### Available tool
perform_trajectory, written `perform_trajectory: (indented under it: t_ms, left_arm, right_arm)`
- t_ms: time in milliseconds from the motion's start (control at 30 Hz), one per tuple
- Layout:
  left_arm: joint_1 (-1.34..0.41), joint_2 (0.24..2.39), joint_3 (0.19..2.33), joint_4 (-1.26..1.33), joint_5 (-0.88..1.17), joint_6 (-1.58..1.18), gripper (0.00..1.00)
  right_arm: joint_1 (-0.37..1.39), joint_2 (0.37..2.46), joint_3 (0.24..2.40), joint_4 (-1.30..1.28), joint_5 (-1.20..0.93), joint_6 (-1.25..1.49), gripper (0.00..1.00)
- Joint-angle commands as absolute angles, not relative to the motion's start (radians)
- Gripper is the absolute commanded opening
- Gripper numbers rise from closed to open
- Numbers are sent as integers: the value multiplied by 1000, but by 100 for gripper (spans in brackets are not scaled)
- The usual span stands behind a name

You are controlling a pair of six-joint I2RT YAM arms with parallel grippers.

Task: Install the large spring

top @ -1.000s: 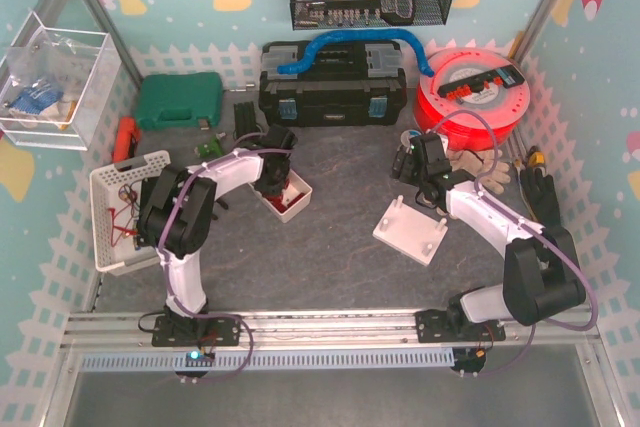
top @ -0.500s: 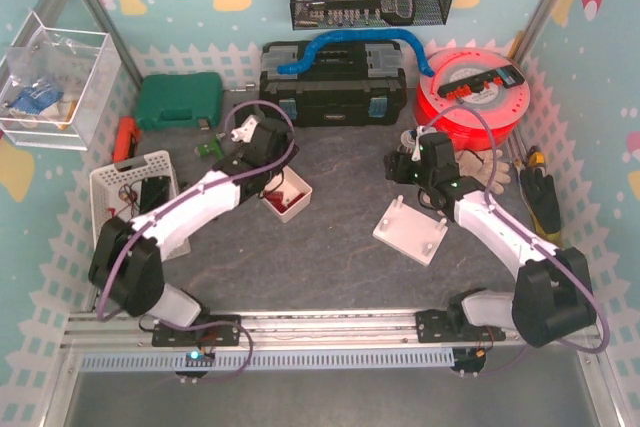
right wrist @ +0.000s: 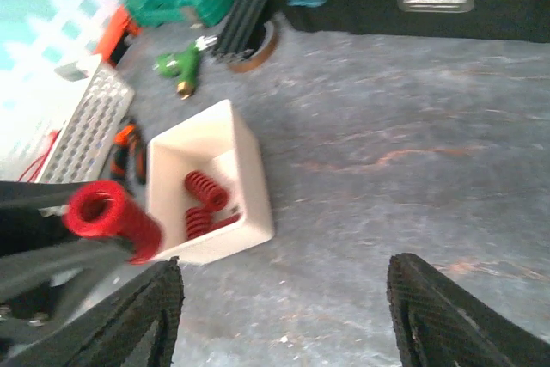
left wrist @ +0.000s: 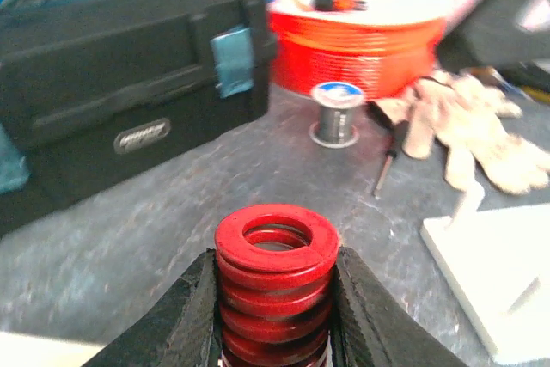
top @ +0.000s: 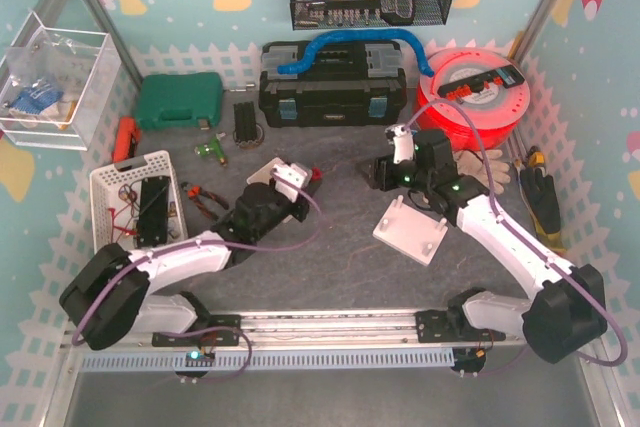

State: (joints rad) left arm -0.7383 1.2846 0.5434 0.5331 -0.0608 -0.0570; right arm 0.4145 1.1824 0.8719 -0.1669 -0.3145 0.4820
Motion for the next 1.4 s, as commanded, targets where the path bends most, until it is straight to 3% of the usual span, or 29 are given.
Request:
perform_trajectory:
  t_ms: [0, 267, 633, 933, 1067, 1233, 1300, 1367]
  left_arm:
    - [-792, 1300, 506, 774, 63, 317, 5]
    - [-845, 1337, 421, 930, 170, 523, 0]
    - [-862, 1375, 462, 891, 118, 510, 0]
    - [-876, 1381, 477, 873, 111, 515, 0]
    - [-878, 1383, 476, 881, 98, 516, 0]
    - [-879, 1379, 472, 893, 66, 517, 0]
    - [-879, 1375, 473, 891, 70, 518, 0]
    - [-879, 1373, 472, 893, 69, 516, 3]
  right_arm:
    - [485, 1173, 950, -285, -403, 434, 65]
    - [590, 1194, 996, -328, -445, 457, 58]
    - [674, 1264, 1011, -365, -388, 444, 55]
    - [699, 1316, 1010, -387, -333, 422, 47]
    - [703, 1326, 1011, -394, -303, 422, 37]
    - [704, 1348, 1024, -433, -288, 416, 37]
    - [706, 1350, 1026, -436, -275, 414, 29]
    - [706, 1349, 1028, -434, -275, 413, 12]
